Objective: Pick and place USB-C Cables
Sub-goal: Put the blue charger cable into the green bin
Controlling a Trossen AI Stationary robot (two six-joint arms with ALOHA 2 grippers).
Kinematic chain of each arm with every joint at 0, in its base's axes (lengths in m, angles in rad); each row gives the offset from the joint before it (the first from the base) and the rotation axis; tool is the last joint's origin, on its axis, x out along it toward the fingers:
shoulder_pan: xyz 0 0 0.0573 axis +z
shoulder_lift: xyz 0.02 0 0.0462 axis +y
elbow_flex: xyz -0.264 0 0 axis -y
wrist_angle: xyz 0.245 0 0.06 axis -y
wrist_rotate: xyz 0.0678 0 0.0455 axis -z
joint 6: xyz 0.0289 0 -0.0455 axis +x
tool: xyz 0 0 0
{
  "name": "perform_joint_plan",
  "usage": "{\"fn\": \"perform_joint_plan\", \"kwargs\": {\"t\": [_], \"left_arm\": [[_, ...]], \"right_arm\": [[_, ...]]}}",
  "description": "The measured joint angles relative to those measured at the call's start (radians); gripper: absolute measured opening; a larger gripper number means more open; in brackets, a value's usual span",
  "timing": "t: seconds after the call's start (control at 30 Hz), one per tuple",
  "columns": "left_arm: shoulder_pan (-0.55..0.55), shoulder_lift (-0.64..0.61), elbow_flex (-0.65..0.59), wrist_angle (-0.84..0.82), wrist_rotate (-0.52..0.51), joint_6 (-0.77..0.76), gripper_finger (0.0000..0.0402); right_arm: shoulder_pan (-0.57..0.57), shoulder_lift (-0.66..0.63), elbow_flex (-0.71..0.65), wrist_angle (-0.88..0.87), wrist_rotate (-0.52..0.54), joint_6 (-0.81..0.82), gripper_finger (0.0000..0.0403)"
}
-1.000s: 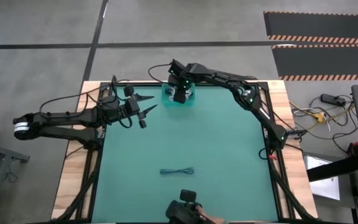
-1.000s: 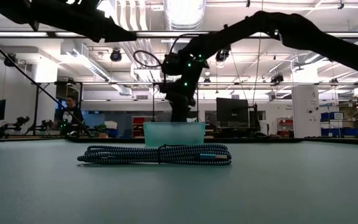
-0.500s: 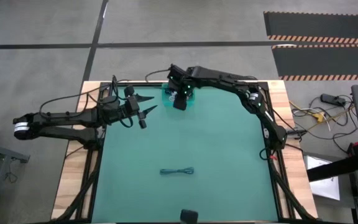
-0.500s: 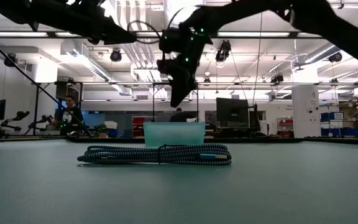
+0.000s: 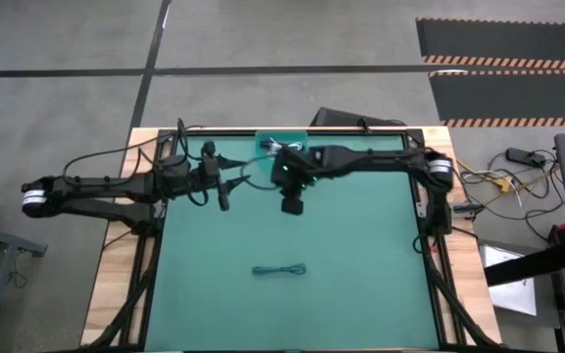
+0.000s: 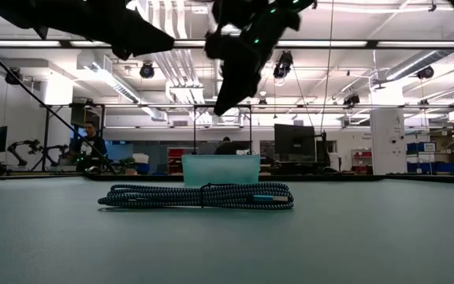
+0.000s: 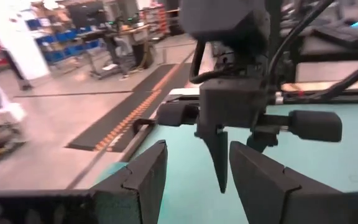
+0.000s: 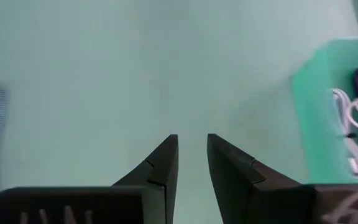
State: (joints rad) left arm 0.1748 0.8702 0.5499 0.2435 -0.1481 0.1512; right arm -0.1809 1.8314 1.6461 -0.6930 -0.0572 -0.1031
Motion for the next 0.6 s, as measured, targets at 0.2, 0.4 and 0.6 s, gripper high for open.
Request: {"fn": "perform_joint_plan", "kwargs": {"t": [0.2, 0.4, 0.6], "left_arm": [[-0.067, 0.018, 0.0, 0.003, 0.02, -0.098, 0.016], [-0.177, 0.112, 0.0, 0.036, 0.024, -0.176, 0.016], [-0.308, 0.252, 0.02, 0.048, 0.024, -0.28, 0.016]], "right_arm": [[0.101, -0.176, -0.263, 0.245, 0.006, 0.027, 0.0069], [0.179, -0.314, -0.489, 0.473, 0.006, 0.026, 0.0068], [0.214, -0.418, -0.67, 0.656, 0.006, 0.049, 0.0068]]}}
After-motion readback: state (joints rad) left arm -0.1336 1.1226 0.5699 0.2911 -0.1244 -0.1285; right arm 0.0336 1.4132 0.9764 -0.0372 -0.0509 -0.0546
